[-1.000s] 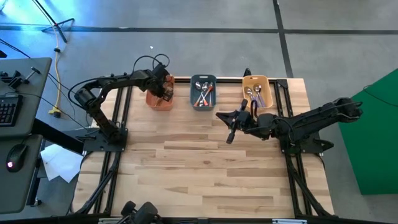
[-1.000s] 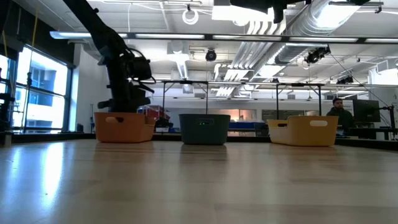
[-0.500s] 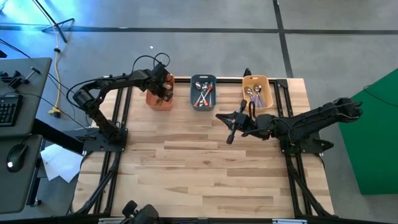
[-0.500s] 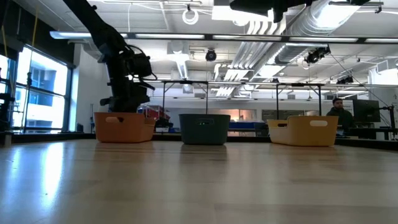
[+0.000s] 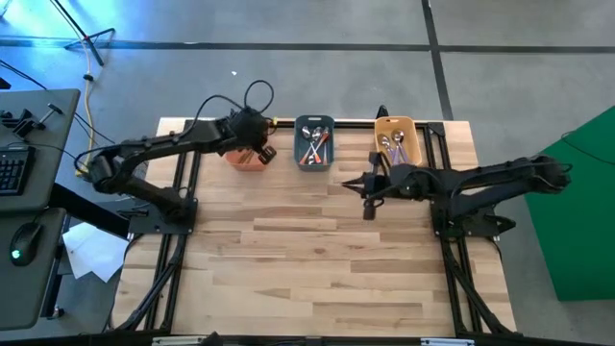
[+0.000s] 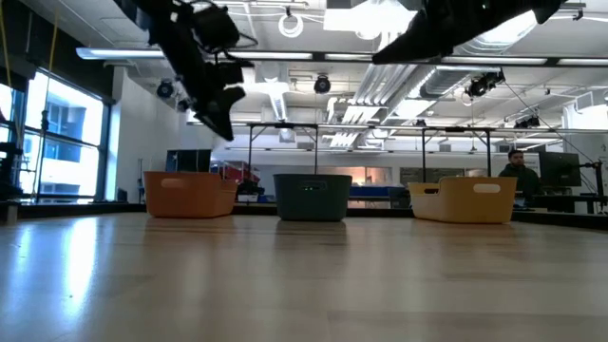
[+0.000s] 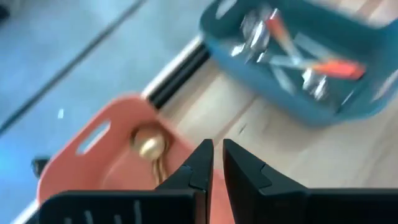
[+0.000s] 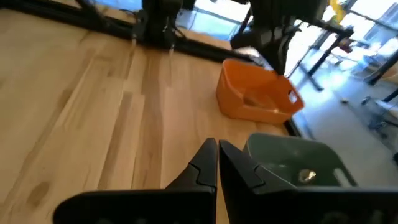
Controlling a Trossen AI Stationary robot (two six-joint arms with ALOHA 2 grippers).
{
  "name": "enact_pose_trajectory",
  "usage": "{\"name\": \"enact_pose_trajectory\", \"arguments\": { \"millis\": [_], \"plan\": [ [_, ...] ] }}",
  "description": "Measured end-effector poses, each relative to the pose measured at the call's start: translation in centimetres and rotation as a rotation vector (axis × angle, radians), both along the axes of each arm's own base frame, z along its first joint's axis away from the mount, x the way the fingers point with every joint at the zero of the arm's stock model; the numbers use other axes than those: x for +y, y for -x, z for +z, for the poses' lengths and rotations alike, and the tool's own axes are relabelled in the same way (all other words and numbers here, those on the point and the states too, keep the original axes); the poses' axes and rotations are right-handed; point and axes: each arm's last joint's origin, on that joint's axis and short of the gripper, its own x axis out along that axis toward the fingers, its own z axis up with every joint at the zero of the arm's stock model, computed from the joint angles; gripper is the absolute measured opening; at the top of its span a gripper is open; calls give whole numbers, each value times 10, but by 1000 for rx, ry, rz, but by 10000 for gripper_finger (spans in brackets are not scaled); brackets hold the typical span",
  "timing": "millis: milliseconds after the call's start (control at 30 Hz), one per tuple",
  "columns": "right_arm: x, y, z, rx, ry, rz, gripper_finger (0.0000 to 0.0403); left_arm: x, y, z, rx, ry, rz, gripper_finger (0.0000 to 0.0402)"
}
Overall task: Sort silverware by color (type)
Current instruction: Return to Home Position
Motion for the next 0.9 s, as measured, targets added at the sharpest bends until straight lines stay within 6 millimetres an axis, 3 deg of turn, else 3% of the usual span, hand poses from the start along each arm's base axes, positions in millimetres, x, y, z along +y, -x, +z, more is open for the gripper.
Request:
{"name": "enact_pose_trajectory", "arguments": {
  "millis": [133, 400, 633, 900],
  "plan": [
    [-12, 12, -6, -18, -12, 49, 0, -21, -2, 2, -132, -99, -78, 19],
    [-33, 50, -53, -193, -64, 31, 0, -71, 17, -22, -404, -231, -310, 13],
    [-31, 83, -76, -299, -56, 18, 0, -105, 42, -49, -625, -204, -541, 10],
    [-26, 107, -89, -357, -55, 16, 0, -132, 71, -64, -707, -227, -670, 9]
  ]
}}
